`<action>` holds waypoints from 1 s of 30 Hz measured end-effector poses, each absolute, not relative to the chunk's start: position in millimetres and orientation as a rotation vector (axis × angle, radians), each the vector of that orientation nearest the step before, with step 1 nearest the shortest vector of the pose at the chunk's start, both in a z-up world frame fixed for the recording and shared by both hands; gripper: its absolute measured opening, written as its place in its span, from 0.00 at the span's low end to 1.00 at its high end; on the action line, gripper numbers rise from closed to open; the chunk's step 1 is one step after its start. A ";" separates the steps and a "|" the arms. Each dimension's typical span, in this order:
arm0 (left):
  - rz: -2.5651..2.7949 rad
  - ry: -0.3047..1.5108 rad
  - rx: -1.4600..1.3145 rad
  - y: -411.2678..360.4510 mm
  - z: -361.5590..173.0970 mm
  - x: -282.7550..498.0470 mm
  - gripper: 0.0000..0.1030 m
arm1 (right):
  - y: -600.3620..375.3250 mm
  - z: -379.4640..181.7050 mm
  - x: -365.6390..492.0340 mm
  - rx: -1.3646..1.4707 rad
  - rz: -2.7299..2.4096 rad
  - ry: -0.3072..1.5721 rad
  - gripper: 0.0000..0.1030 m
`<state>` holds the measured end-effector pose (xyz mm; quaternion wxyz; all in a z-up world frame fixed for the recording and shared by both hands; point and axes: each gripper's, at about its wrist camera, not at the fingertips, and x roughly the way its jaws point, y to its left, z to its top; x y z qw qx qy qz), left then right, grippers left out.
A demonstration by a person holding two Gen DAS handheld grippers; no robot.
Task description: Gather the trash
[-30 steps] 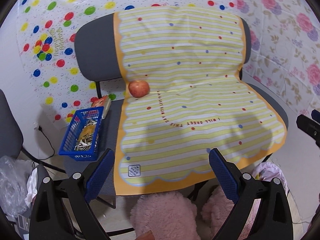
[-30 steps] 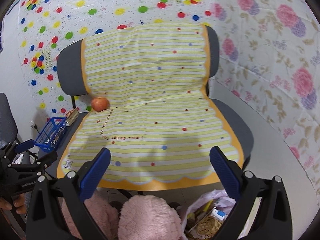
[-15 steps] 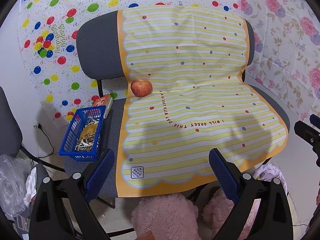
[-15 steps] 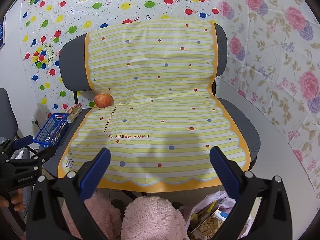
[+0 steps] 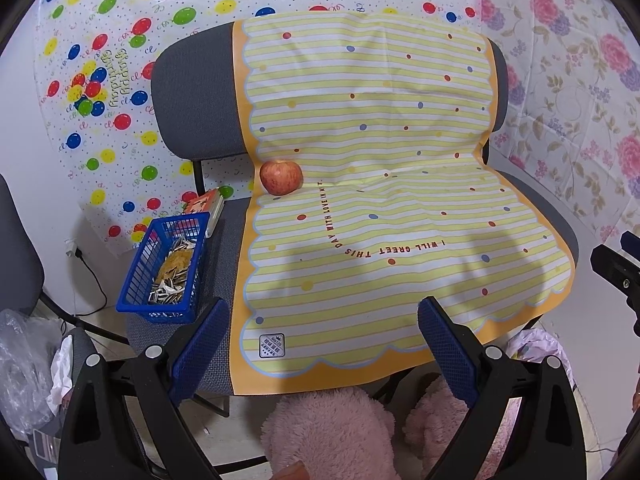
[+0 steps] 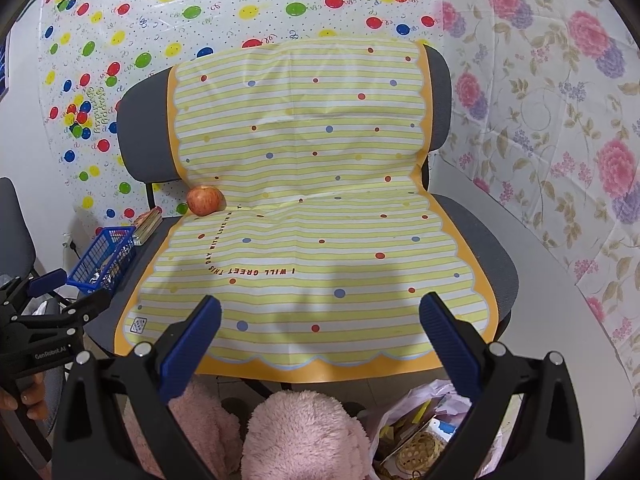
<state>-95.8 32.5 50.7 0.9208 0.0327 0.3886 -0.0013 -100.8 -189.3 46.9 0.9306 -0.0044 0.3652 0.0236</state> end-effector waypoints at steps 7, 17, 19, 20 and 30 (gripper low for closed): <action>-0.006 0.794 0.066 33.1 52.2 -95.3 0.91 | -191.0 47.8 -101.5 -0.010 0.050 0.747 0.94; -0.004 0.798 0.062 33.5 52.7 -96.0 0.91 | -191.3 47.9 -101.4 -0.009 0.049 0.748 0.94; -0.005 0.798 0.063 33.5 52.6 -96.0 0.91 | -191.8 48.1 -101.7 -0.009 0.049 0.749 0.94; -0.007 0.799 0.064 33.2 52.7 -96.1 0.91 | -192.2 48.3 -101.9 -0.008 0.049 0.749 0.94; -0.006 0.802 0.065 32.8 50.4 -96.8 0.91 | -193.1 46.8 -102.6 -0.006 0.043 0.751 0.94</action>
